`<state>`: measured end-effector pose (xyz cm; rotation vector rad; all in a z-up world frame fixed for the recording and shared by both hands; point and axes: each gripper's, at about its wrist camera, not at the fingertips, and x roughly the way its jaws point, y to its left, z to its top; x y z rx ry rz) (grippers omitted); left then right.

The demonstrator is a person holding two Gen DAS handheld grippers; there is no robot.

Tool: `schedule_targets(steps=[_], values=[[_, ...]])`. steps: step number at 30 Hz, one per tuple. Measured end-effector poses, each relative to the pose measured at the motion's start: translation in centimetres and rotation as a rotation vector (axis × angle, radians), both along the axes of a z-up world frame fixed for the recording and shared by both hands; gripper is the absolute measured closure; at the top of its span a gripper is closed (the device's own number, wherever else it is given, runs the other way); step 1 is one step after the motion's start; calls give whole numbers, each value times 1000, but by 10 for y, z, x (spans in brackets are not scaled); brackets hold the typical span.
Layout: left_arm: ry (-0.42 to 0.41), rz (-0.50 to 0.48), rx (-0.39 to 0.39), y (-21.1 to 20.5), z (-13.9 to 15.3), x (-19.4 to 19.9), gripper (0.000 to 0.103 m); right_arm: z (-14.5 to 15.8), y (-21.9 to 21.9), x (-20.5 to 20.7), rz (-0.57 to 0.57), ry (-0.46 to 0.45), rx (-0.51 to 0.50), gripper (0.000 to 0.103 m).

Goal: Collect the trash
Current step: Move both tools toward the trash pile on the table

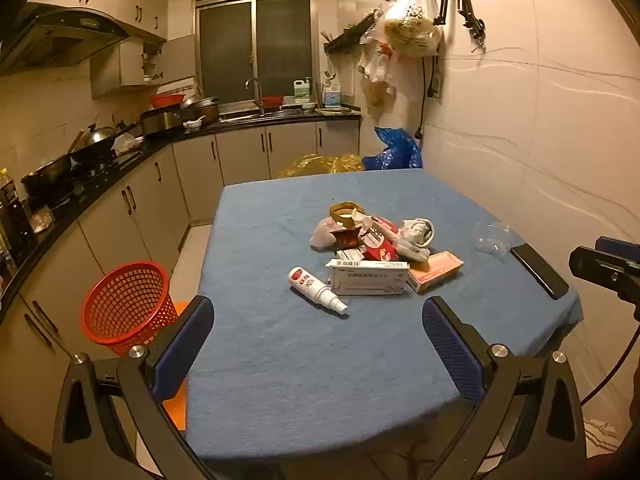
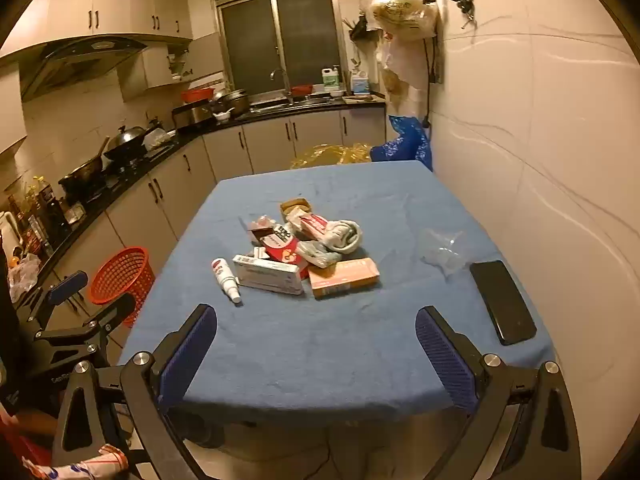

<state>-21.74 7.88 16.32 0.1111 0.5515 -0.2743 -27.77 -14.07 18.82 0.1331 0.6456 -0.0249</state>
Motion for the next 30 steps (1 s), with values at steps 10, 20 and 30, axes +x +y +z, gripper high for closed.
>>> schedule_targets(steps=[10, 20, 30], values=[[17, 17, 6, 2, -5, 5, 0, -8, 2, 11, 22, 19, 14, 1], [53, 27, 6, 5, -15, 11, 0, -15, 5, 19, 34, 52, 6, 1], [83, 47, 7, 12, -21, 21, 0, -22, 9, 33, 54, 37, -14, 1]])
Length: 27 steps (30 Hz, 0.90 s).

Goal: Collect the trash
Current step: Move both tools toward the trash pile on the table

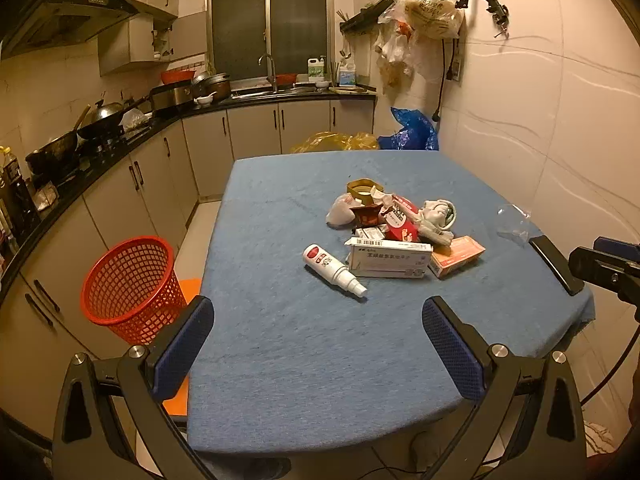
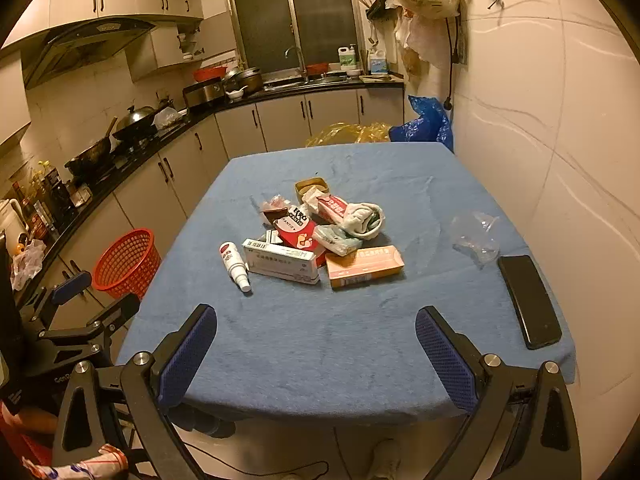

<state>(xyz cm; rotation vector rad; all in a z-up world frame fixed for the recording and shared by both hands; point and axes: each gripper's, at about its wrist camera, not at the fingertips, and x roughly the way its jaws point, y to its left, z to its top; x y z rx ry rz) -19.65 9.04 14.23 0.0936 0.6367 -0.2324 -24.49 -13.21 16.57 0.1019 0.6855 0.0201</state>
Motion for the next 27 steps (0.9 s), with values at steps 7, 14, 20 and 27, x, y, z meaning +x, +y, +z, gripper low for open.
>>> schedule_targets(steps=[7, 14, 20, 27], values=[[30, 14, 0, 5, -7, 10, 0, -7, 2, 18, 26, 29, 1, 3], [59, 18, 8, 3, -12, 23, 0, -12, -4, 39, 43, 52, 50, 4], [97, 48, 2, -5, -15, 44, 0, -10, -25, 66, 53, 82, 81, 4], [142, 116, -4, -23, -18, 72, 0, -8, -55, 102, 72, 103, 109, 4]])
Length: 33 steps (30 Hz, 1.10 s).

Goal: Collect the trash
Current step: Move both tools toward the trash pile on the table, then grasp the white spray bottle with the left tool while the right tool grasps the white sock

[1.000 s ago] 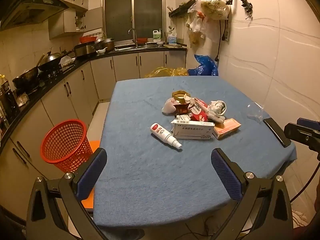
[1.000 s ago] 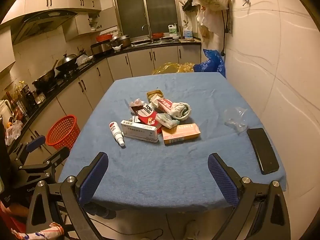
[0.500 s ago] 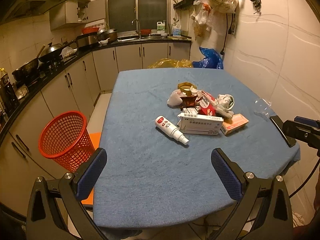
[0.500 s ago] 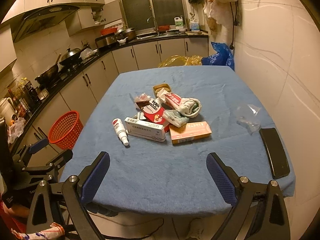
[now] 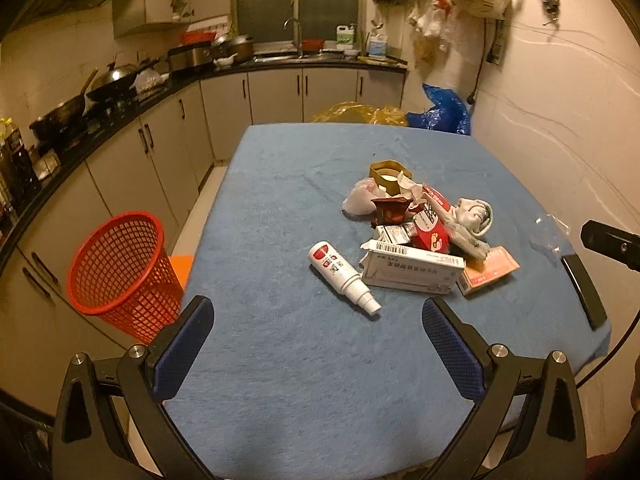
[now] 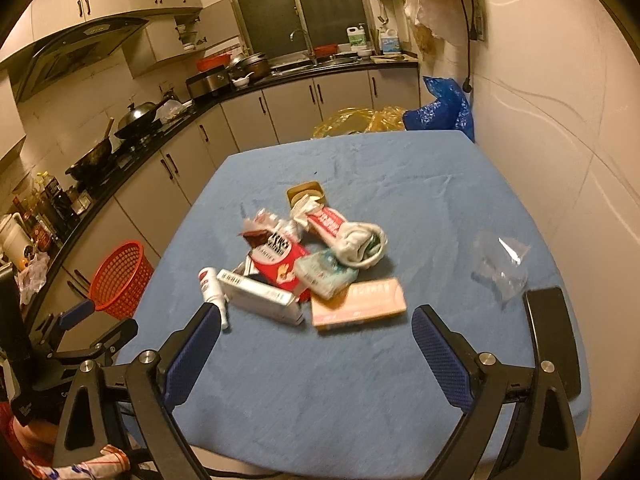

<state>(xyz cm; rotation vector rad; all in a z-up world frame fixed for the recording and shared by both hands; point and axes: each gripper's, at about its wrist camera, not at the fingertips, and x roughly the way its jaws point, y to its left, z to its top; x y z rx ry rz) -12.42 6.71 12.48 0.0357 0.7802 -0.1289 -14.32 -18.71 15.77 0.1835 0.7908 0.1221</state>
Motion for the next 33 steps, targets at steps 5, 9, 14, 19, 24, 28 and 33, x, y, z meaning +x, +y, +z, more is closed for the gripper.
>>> schedule_targets(steps=[5, 9, 14, 19, 24, 28, 33], values=[[48, 44, 4, -10, -7, 17, 0, -6, -16, 27, 17, 27, 9, 4], [103, 67, -6, -12, -12, 33, 0, -16, -30, 53, 29, 61, 48, 5], [240, 125, -128, 3, -32, 65, 6, -33, -48, 91, 35, 113, 96, 10], [366, 201, -254, 15, -55, 91, 33, -58, -63, 126, 22, 198, 164, 18], [404, 237, -249, 7, -71, 112, 43, -73, -67, 152, 34, 235, 205, 21], [430, 241, -216, -3, -85, 128, 55, -87, -71, 172, 25, 280, 218, 21], [439, 249, -185, -13, -95, 141, 62, -101, -63, 190, 67, 332, 226, 25]])
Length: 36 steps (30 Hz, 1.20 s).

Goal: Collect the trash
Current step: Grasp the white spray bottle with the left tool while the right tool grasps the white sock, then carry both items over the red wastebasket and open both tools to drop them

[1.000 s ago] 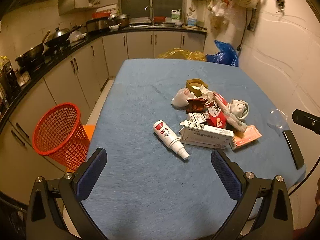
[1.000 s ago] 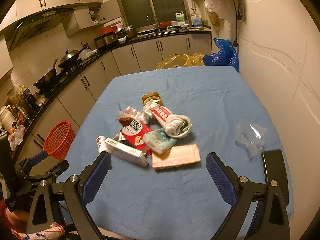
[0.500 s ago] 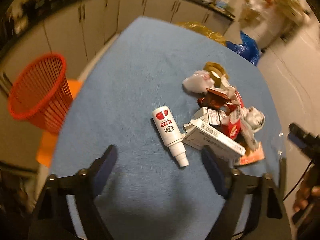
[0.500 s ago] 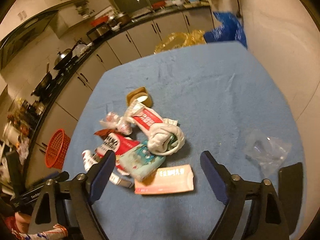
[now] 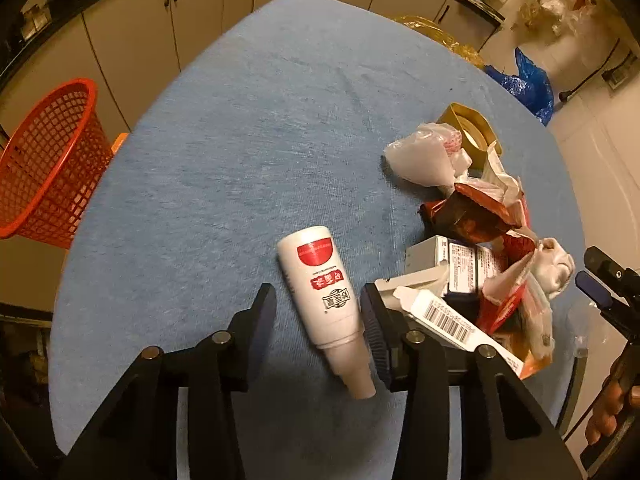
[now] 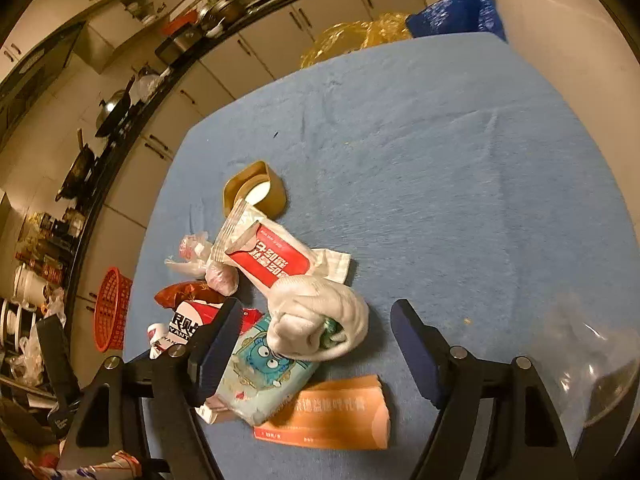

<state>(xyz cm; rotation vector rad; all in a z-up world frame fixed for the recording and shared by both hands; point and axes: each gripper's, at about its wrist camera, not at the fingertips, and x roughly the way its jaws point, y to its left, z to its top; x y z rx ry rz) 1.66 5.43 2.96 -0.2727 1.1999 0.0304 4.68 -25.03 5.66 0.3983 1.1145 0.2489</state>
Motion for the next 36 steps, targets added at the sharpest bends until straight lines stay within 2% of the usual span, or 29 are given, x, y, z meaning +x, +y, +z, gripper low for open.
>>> schedule_targets(steps=[3, 4, 5, 7, 9, 18, 23, 30, 36], values=[[-1, -10, 40, -5, -5, 5, 65, -12, 6, 9, 19, 31, -9, 34], [-5, -13, 49, -7, -5, 4, 65, -16, 7, 11, 31, 40, -6, 46], [-11, -15, 58, -9, -6, 3, 65, -19, 8, 12, 42, 50, -9, 52], [-23, -18, 74, -10, -6, 2, 74, -21, 7, 12, 52, 54, 17, 65], [-26, -16, 74, -10, -5, 0, 74, -19, 6, 10, 61, 40, 15, 69], [-87, 1, 66, 4, 18, -24, 74, 10, -7, -16, 23, -62, 15, 71], [-145, -47, 55, 15, 35, -34, 74, 39, 8, -35, -10, -135, 19, 71], [-211, -88, 20, 57, 63, -39, 74, 87, 92, -45, 75, -216, 44, 71], [-267, -19, 19, 126, 90, -41, 74, 101, 184, -34, 202, -238, 64, 71]])
